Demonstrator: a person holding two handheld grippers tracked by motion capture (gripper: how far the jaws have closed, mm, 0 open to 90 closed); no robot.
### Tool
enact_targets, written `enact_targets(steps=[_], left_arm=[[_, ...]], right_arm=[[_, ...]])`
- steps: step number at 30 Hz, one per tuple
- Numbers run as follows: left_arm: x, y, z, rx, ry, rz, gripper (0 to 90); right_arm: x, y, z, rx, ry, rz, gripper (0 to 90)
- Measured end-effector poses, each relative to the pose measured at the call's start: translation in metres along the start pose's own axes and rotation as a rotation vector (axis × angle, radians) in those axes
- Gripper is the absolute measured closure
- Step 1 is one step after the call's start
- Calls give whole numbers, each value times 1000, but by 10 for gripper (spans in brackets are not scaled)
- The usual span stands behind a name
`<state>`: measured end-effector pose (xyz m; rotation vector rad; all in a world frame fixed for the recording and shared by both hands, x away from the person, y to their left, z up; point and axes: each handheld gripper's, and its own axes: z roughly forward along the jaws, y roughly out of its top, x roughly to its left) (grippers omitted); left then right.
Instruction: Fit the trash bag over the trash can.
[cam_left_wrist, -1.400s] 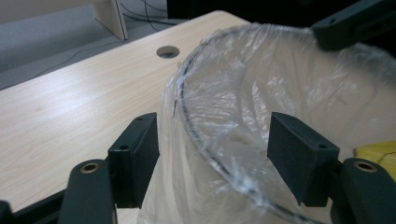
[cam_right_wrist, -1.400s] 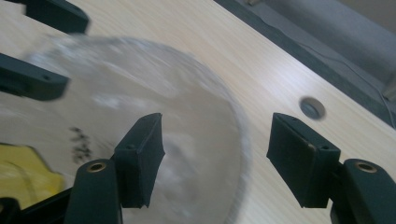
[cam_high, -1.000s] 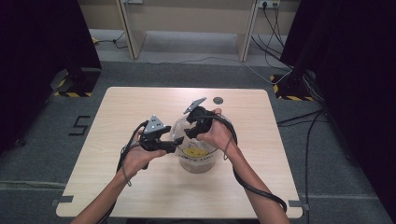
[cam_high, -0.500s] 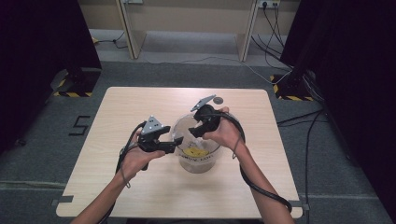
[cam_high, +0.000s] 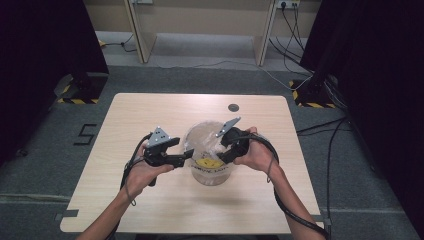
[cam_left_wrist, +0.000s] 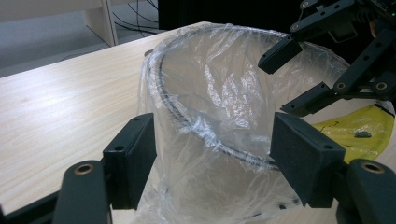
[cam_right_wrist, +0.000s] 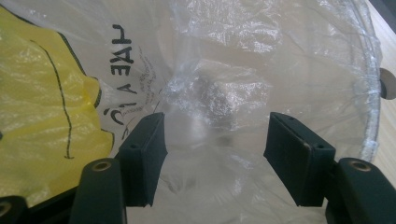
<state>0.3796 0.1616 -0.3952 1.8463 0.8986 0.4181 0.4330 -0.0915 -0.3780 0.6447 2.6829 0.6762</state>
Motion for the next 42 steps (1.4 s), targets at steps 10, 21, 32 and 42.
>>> enact_targets(steps=[10, 21, 32, 42], left_arm=[[-1, -1, -14, -46, -6, -10, 301], [11, -20, -36, -105, 14, -51, 295], [33, -53, -40, -96, 48, -97, 275], [39, -81, -32, -51, 72, -85, 271]], right_arm=[[-16, -9, -34, -228, -16, 149, 334], [-38, -41, -45, -357, -24, 317, 311], [-50, -93, -48, -485, -33, 508, 233], [-43, -124, -40, -521, -66, 576, 210]])
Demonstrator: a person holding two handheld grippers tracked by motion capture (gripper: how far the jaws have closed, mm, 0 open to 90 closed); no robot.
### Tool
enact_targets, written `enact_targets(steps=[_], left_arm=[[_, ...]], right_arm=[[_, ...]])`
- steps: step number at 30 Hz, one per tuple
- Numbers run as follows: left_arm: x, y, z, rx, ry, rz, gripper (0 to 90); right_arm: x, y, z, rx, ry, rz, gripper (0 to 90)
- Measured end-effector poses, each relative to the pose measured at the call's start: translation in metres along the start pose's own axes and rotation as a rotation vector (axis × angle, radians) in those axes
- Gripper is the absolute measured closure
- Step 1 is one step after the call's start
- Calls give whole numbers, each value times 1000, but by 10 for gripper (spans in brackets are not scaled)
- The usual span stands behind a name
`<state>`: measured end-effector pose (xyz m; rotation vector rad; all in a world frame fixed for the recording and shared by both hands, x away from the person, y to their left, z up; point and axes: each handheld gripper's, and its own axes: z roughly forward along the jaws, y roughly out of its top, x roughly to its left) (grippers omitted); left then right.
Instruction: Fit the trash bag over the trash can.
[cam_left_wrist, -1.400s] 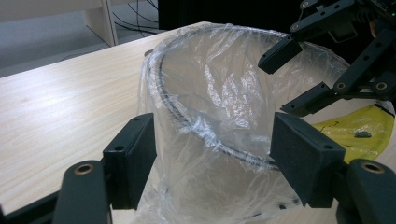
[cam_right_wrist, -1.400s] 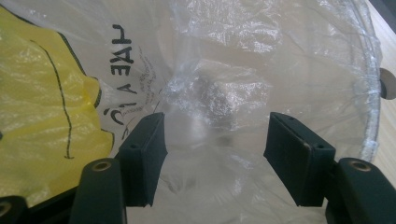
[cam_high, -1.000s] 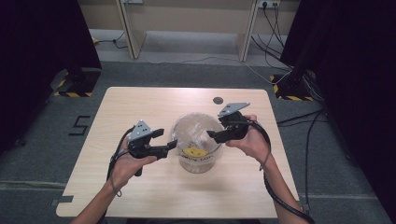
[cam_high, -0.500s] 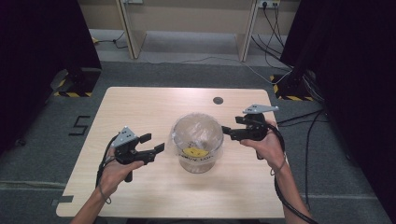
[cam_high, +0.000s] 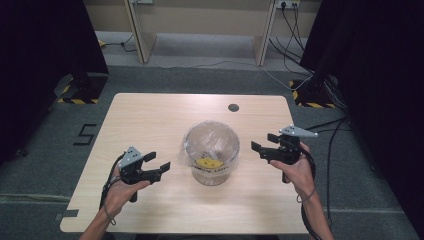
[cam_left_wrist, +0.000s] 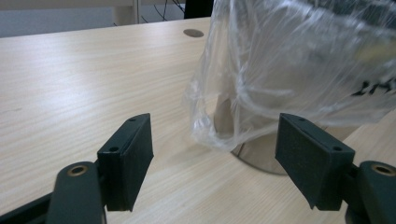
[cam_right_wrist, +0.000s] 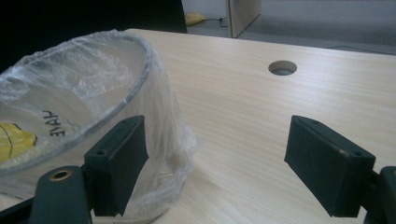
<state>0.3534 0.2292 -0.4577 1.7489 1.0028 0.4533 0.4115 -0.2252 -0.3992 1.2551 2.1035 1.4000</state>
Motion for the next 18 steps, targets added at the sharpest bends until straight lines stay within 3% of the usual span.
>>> enact_targets(steps=[8, 18], left_arm=[[-4, -11, 10, 54, -35, 29, 251], [5, -26, 16, 94, 2, 39, 232]], right_arm=[[-6, -22, 10, 30, 13, 23, 196], [-7, -42, 15, 60, -12, 7, 167]])
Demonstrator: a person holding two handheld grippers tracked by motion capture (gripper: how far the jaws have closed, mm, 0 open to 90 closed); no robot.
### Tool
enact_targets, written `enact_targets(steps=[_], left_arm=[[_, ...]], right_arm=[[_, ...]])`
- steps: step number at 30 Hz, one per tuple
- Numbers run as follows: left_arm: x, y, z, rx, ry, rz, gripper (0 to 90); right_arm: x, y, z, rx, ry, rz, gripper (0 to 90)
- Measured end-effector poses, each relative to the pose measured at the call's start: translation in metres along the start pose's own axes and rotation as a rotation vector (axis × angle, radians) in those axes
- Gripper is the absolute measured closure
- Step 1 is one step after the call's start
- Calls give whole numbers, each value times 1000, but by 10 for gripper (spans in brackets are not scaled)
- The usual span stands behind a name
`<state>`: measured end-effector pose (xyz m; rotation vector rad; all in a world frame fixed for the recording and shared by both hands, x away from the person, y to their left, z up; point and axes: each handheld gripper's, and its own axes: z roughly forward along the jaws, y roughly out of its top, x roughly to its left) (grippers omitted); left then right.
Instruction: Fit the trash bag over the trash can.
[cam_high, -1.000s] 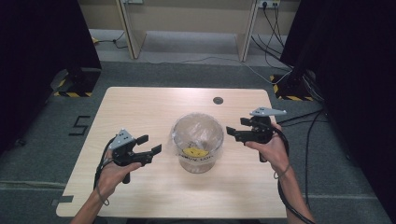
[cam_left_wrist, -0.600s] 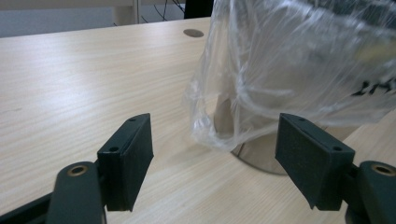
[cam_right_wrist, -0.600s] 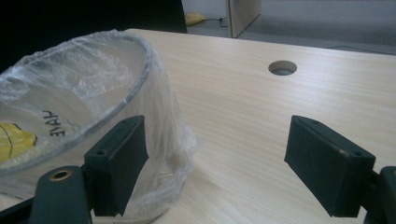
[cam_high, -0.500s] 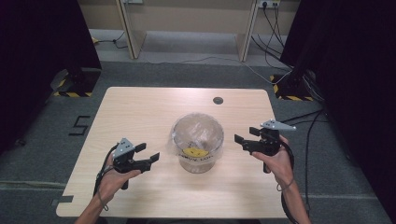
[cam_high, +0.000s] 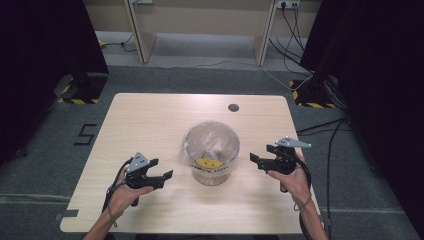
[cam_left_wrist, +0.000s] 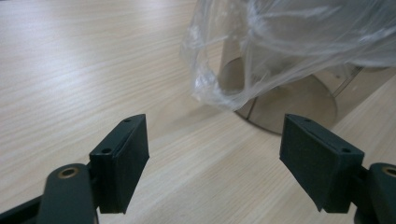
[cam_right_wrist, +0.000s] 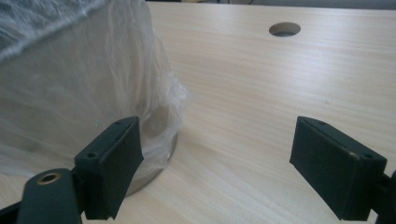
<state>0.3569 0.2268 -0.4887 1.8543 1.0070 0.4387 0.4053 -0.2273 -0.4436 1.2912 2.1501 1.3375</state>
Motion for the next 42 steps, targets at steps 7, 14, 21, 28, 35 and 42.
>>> enact_targets(steps=[7, 14, 21, 28, 35, 42], left_arm=[[8, -9, 4, 32, 50, 17, 231], [9, -17, 5, 62, 71, 30, 231], [6, -24, 10, 147, 63, 94, 224], [6, -29, 15, 195, 55, 105, 224], [7, -30, 15, 200, 49, 93, 213], [7, -30, 16, 202, 46, 93, 203]], right_arm=[[-4, -14, 4, 33, -34, -17, 162], [-12, -27, 0, 53, -68, -9, 162], [-11, -39, -1, 88, -102, -34, 162], [-6, -54, 2, 186, -139, -84, 164], [-4, -62, 2, 236, -170, -105, 163], [-5, -74, 4, 289, -178, -109, 157]])
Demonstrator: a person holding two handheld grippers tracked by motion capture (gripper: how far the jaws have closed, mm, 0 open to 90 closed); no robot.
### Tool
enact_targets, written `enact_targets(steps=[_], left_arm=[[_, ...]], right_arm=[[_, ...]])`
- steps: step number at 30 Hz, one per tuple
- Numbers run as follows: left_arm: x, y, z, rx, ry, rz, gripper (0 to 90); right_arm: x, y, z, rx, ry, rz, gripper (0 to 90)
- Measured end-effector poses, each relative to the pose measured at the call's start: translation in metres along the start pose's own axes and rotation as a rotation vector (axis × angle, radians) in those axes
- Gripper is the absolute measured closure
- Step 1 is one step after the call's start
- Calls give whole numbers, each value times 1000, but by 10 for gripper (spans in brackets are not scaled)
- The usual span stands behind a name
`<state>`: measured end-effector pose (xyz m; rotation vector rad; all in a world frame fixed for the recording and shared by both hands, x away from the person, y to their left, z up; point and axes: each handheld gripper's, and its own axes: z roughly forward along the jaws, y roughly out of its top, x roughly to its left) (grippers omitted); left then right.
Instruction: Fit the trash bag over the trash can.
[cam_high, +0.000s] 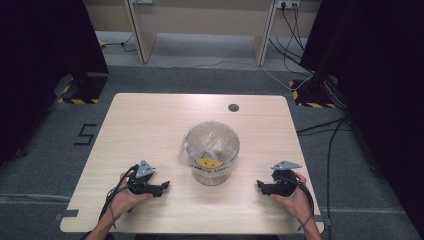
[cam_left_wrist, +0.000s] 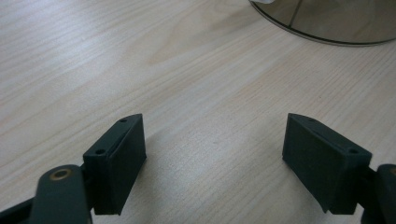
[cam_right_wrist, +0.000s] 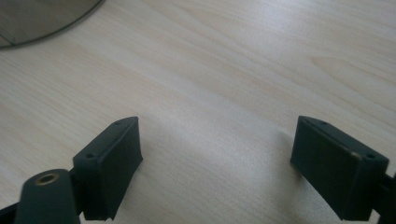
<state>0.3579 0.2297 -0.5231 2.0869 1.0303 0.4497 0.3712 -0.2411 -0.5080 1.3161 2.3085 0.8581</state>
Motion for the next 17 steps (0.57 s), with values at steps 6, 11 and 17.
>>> enact_targets(steps=[6, 11, 17], left_arm=[[0, 0, 0, -1, -2, -1, 201], [0, 0, 0, -1, -3, -1, 199], [0, 0, 0, -1, -4, -1, 199]], right_arm=[[0, 0, 0, -3, 1, 3, 155], [0, 0, 0, -6, 0, 4, 154], [0, 0, 1, -10, -2, 6, 156]])
